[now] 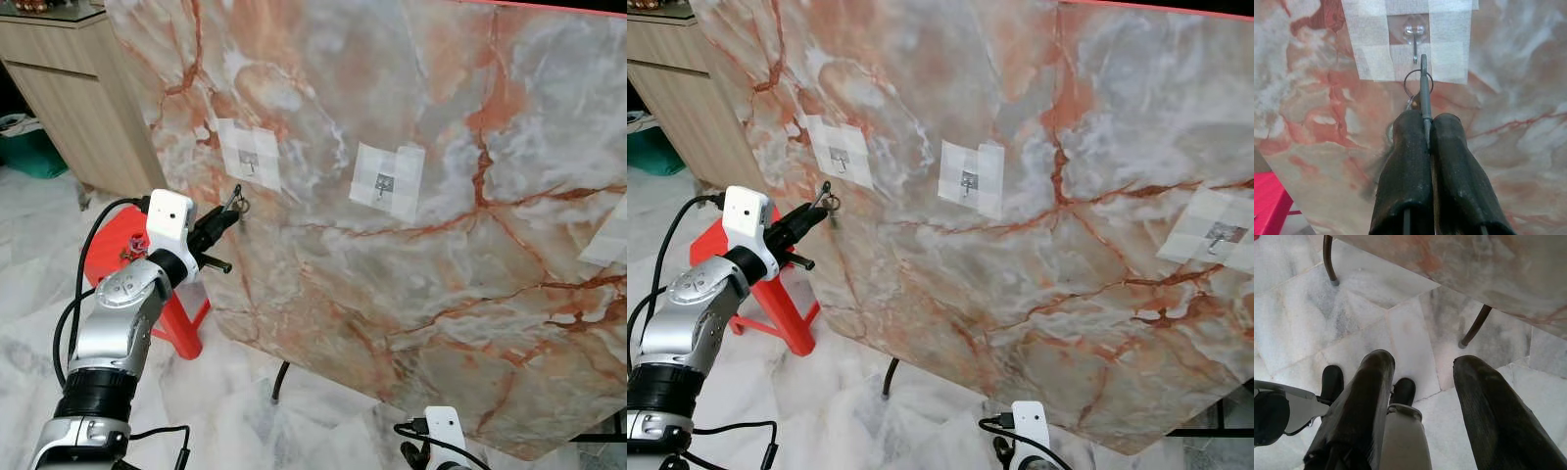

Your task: Hang keys on a hook

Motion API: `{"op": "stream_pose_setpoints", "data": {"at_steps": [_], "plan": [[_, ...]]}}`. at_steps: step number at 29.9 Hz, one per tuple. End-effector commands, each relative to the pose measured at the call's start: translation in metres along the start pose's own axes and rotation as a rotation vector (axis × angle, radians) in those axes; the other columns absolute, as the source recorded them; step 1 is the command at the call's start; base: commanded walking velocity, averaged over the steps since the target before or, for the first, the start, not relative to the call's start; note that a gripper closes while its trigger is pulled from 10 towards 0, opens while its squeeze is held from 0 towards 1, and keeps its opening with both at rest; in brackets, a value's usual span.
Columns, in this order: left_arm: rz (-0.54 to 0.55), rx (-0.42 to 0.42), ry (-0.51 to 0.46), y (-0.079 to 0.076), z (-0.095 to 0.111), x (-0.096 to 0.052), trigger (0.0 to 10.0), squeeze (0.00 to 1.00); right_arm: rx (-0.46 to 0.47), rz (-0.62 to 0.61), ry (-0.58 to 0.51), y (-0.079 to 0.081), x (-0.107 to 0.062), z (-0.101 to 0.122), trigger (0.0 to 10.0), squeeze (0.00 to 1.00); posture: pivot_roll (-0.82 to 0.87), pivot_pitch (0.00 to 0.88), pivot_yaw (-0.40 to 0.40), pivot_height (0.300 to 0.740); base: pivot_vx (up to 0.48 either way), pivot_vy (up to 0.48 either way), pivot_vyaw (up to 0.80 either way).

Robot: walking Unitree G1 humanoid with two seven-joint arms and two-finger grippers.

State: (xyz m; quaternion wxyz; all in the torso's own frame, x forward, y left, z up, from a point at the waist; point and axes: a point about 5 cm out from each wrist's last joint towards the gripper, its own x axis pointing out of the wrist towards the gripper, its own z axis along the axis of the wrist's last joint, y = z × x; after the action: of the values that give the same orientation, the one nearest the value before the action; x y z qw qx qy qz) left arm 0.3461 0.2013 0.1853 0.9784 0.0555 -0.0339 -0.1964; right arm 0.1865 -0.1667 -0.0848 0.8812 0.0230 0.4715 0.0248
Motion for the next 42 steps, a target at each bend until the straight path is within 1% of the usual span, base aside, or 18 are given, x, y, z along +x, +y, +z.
{"op": "stream_pose_setpoints", "data": {"at_steps": [1,4,8,10,20,29,42], "plan": [[-0.01,0.012,-0.014,0.0,0.006,0.005,10.0,0.0,0.013,-0.002,-0.004,0.001,0.0,0.001,10.0,0.0,0.1,0.061,0.01,0.74,0.0,0.0,0.0],[-0.014,0.016,-0.03,0.001,0.013,0.009,10.0,0.0,0.013,-0.001,-0.003,0.001,0.0,0.001,10.0,0.0,0.1,0.063,0.011,0.74,0.0,0.0,0.0],[-0.024,0.024,-0.031,0.002,0.014,0.011,10.0,0.0,0.013,-0.001,-0.004,0.001,0.0,0.002,10.0,0.0,0.1,0.065,0.014,0.74,0.0,0.0,0.0],[-0.016,0.035,-0.032,0.005,0.016,0.014,10.0,0.0,0.015,-0.003,-0.005,0.002,0.001,0.002,10.0,0.0,0.1,0.066,0.018,0.74,0.0,0.0,0.0],[0.003,0.048,-0.047,0.009,0.025,0.019,10.0,0.0,0.016,-0.002,-0.005,0.002,0.001,0.002,10.0,0.0,0.1,0.064,0.019,0.74,0.0,0.0,0.0],[0.014,0.053,-0.036,0.009,0.023,0.022,10.0,0.0,0.019,-0.003,-0.006,0.003,0.001,0.002,10.0,0.0,0.1,0.062,0.02,0.74,0.0,0.0,0.0],[0.05,0.056,0.007,0.012,0.017,0.024,10.0,0.0,0.021,-0.003,-0.007,0.003,0.001,0.002,10.0,0.0,0.1,0.061,0.02,0.74,0.0,0.0,0.0]]}}
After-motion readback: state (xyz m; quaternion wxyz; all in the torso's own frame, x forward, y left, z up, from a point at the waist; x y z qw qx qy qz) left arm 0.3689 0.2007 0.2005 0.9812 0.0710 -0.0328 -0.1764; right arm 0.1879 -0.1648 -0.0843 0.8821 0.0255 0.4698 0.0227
